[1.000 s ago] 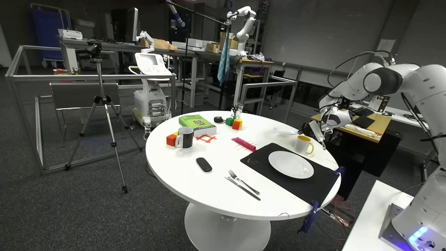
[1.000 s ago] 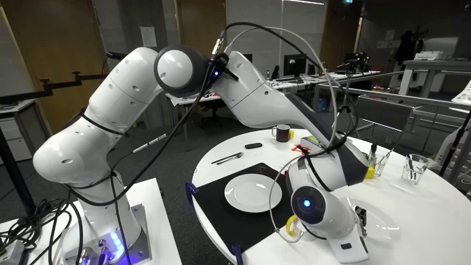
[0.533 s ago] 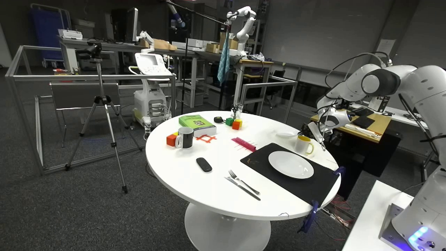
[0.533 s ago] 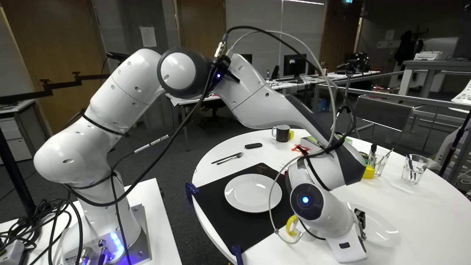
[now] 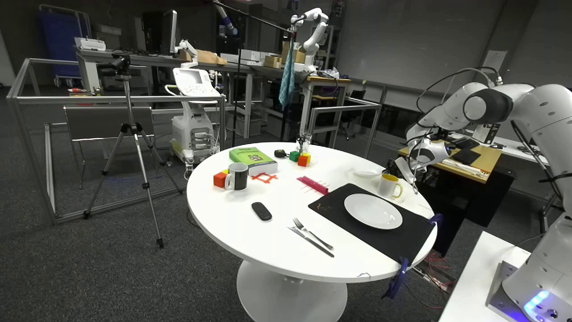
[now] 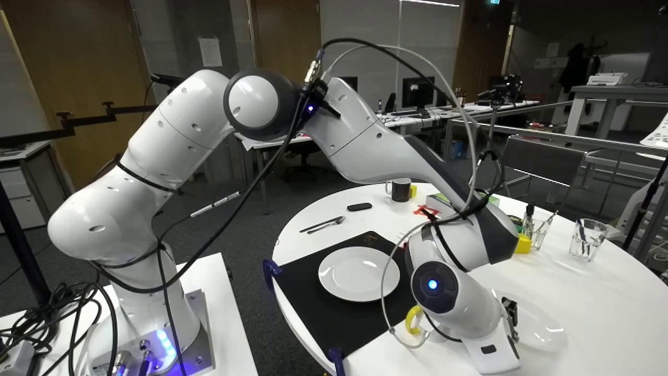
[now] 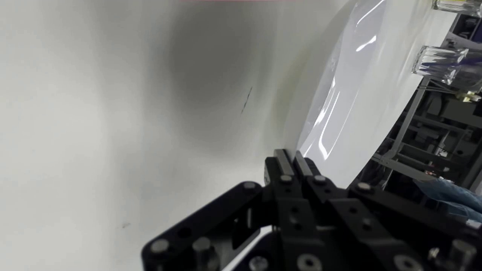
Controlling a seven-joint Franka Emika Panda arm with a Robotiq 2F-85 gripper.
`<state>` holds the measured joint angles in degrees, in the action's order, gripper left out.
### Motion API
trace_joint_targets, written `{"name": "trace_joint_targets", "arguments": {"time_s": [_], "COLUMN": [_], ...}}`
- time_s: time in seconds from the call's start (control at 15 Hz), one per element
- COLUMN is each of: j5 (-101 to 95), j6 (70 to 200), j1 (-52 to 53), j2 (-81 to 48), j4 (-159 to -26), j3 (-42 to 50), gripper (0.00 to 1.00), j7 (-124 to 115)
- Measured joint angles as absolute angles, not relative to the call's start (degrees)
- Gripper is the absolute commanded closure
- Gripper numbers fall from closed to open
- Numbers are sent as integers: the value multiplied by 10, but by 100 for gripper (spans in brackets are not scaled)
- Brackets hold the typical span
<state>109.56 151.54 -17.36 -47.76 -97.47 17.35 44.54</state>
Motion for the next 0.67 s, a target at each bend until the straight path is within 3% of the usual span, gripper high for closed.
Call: {"name": "trace_joint_targets", "arguments": {"time_s": [0.67], "j5": [1096], "j6": [1515], "j1": [-174], "j2": [-497], "j4": [-956], "j3": [175], "gripper": [98], "j7": [460]}}
